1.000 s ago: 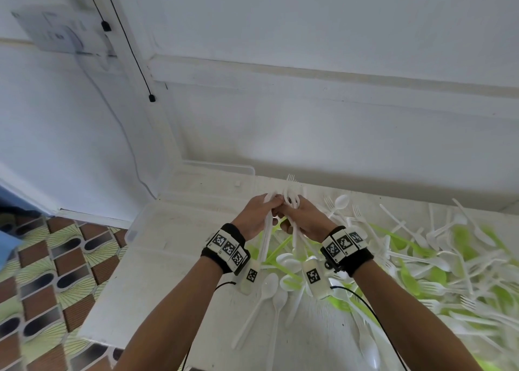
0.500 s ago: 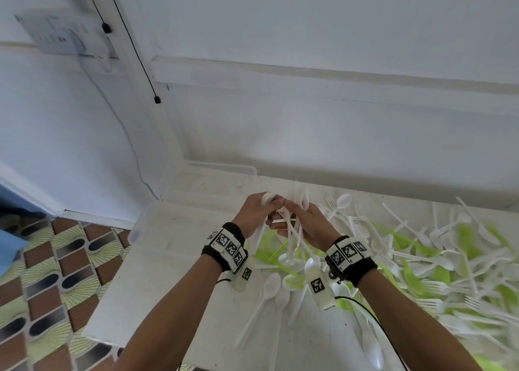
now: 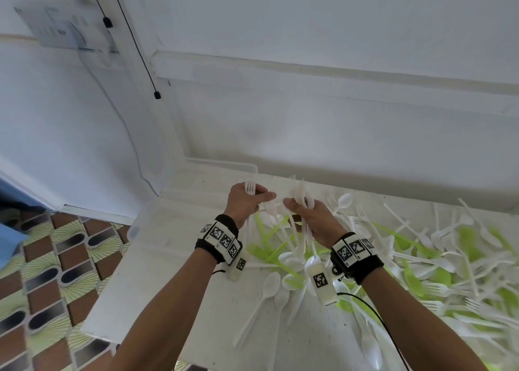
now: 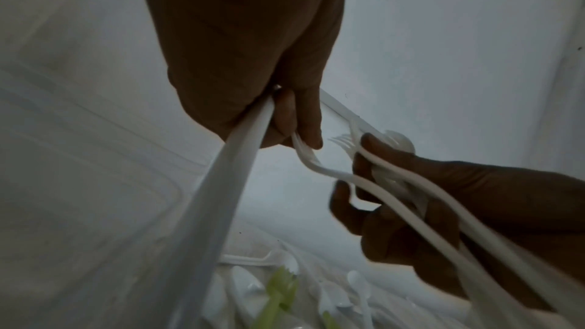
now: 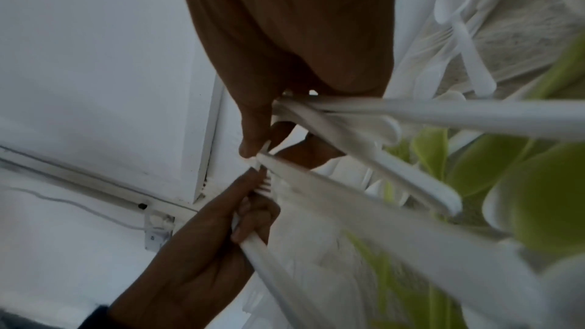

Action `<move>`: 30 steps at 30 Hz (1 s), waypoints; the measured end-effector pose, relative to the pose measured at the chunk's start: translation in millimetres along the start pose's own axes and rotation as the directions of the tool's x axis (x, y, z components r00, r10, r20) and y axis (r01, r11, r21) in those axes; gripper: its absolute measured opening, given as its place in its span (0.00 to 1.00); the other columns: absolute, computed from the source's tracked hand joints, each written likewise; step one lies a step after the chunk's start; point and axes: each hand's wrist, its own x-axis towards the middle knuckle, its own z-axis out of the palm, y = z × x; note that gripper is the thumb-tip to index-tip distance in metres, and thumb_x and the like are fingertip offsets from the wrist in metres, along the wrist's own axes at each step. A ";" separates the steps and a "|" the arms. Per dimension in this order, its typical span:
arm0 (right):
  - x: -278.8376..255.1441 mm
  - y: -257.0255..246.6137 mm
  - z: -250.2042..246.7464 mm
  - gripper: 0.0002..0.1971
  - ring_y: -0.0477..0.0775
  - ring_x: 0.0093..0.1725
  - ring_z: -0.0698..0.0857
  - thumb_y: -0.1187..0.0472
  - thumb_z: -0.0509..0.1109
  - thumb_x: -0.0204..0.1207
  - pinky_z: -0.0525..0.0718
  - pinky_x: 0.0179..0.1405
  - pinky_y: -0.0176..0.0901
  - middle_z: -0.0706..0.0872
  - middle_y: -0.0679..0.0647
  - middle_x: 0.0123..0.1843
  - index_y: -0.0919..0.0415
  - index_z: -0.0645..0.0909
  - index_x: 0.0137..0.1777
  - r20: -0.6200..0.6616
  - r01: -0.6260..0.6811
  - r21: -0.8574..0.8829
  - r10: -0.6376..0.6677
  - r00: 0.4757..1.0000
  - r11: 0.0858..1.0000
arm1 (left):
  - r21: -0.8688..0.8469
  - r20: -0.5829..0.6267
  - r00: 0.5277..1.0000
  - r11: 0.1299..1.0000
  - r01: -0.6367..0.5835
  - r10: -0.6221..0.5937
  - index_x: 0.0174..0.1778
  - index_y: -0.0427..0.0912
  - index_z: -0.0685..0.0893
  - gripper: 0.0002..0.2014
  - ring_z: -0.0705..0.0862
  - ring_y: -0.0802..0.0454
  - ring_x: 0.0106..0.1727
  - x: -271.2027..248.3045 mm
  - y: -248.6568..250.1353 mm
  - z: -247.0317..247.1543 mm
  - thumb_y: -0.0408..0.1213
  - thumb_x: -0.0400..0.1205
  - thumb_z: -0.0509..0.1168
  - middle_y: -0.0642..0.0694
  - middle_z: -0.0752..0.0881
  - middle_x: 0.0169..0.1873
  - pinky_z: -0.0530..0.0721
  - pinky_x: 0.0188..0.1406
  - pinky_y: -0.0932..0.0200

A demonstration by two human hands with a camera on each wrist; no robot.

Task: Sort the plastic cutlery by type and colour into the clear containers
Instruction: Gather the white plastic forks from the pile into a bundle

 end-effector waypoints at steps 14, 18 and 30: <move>17.6 9.3 3.1 0.14 0.55 0.33 0.86 0.57 0.81 0.73 0.86 0.29 0.42 0.90 0.59 0.39 0.68 0.87 0.51 -0.061 -0.084 0.139 0.093 0.994 0.987 | -0.363 0.214 0.930 0.860 0.358 -0.297 0.39 0.39 0.73 0.16 0.70 0.50 0.28 -8.2 17.8 19.9 0.47 0.86 0.56 0.44 0.72 0.33 0.69 0.25 0.59; 24.2 4.3 1.8 0.15 0.50 0.27 0.79 0.54 0.81 0.75 0.75 0.19 0.37 0.87 0.58 0.38 0.67 0.87 0.51 -0.055 -0.079 0.155 0.088 0.995 0.985 | -0.262 0.278 0.927 0.908 0.327 -0.253 0.49 0.36 0.74 0.05 0.79 0.42 0.42 -18.3 15.4 23.0 0.34 0.84 0.56 0.36 0.77 0.43 0.82 0.48 0.46; 24.2 12.4 12.5 0.11 0.48 0.24 0.74 0.62 0.85 0.70 0.72 0.20 0.36 0.84 0.56 0.32 0.66 0.88 0.46 -0.193 0.053 0.089 -0.035 0.981 0.995 | -0.264 0.395 0.890 0.899 0.349 -0.229 0.61 0.37 0.78 0.10 0.86 0.46 0.54 -24.3 6.7 32.4 0.37 0.90 0.56 0.41 0.88 0.51 0.82 0.60 0.47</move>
